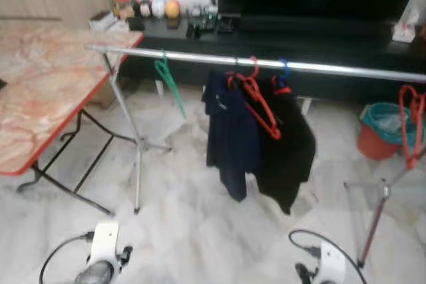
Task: Hang hanger
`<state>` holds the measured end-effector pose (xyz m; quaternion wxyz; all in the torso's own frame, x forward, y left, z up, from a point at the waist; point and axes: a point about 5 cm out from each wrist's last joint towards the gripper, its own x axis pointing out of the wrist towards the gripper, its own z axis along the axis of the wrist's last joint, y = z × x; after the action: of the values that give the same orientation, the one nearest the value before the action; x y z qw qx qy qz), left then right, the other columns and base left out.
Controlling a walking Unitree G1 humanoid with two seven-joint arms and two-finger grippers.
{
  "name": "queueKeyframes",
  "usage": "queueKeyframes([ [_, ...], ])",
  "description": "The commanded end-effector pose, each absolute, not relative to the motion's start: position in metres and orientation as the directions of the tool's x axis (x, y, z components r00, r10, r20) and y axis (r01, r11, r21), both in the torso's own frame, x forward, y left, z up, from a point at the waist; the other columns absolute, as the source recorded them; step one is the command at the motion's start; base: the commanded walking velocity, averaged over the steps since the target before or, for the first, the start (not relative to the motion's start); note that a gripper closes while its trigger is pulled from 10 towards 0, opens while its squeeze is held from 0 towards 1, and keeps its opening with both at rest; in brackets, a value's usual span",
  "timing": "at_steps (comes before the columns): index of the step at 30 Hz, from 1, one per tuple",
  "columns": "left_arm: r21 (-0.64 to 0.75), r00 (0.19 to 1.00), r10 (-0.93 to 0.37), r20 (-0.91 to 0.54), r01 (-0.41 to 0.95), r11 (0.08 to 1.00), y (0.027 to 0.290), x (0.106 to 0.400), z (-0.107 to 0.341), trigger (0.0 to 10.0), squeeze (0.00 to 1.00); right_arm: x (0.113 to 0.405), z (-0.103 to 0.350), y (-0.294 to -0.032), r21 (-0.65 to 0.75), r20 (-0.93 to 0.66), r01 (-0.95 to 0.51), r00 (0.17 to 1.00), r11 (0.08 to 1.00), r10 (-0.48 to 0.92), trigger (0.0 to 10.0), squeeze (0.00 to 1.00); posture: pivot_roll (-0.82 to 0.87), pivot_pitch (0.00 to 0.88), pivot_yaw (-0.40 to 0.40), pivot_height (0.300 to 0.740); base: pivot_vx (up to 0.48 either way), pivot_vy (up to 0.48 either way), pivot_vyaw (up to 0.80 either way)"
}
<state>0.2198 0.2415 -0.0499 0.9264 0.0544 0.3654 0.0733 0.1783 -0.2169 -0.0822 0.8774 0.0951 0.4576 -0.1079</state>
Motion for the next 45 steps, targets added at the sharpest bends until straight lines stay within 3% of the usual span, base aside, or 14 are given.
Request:
queueKeyframes([
  [1,0.168,0.706,0.183,-0.684,-0.092,0.982,0.245,0.214,-0.053,10.0,0.0,0.18,-0.081,-0.215,0.077,-0.814,0.28,0.571,0.957,-0.102,10.0,0.0,0.03,0.0,0.024,0.74,0.0,0.0,0.0],
  [18,0.148,0.721,0.188,-0.667,-0.12,0.982,0.246,0.214,-0.052,10.0,0.0,0.189,-0.07,-0.223,0.041,-0.683,0.324,0.699,0.945,-0.21,10.0,0.0,0.03,0.0,0.007,0.74,0.0,0.0,0.0],
  [20,0.149,0.724,0.188,-0.664,-0.118,0.982,0.245,0.214,-0.052,10.0,0.0,0.226,-0.04,-0.235,0.044,-0.506,0.326,0.823,0.944,-0.26,10.0,0.0,0.03,0.0,0.009,0.74,0.0,0.0,0.0],
  [23,0.151,0.727,0.187,-0.66,-0.115,0.982,0.245,0.214,-0.052,10.0,0.0,0.261,-0.003,-0.242,0.05,-0.297,0.309,0.912,0.95,-0.281,10.0,0.0,0.02,0.0,0.01,0.74,0.303,0.0,0.0],
  [34,0.15,0.738,0.185,-0.648,-0.115,0.982,0.244,0.221,-0.048,10.0,0.0,0.3,0.04,-0.234,0.02,-0.11,0.224,0.969,0.974,-0.221,10.0,0.0,0.02,0.0,0.018,0.74,0.387,0.0,0.0],
  [45,0.147,0.738,0.191,-0.647,-0.125,0.981,0.244,0.219,-0.049,10.0,0.0,0.315,0.063,-0.218,0.074,0.011,0.145,0.989,0.987,-0.146,10.0,0.0,0.02,0.0,0.015,0.74,0.391,0.0,0.33],
])
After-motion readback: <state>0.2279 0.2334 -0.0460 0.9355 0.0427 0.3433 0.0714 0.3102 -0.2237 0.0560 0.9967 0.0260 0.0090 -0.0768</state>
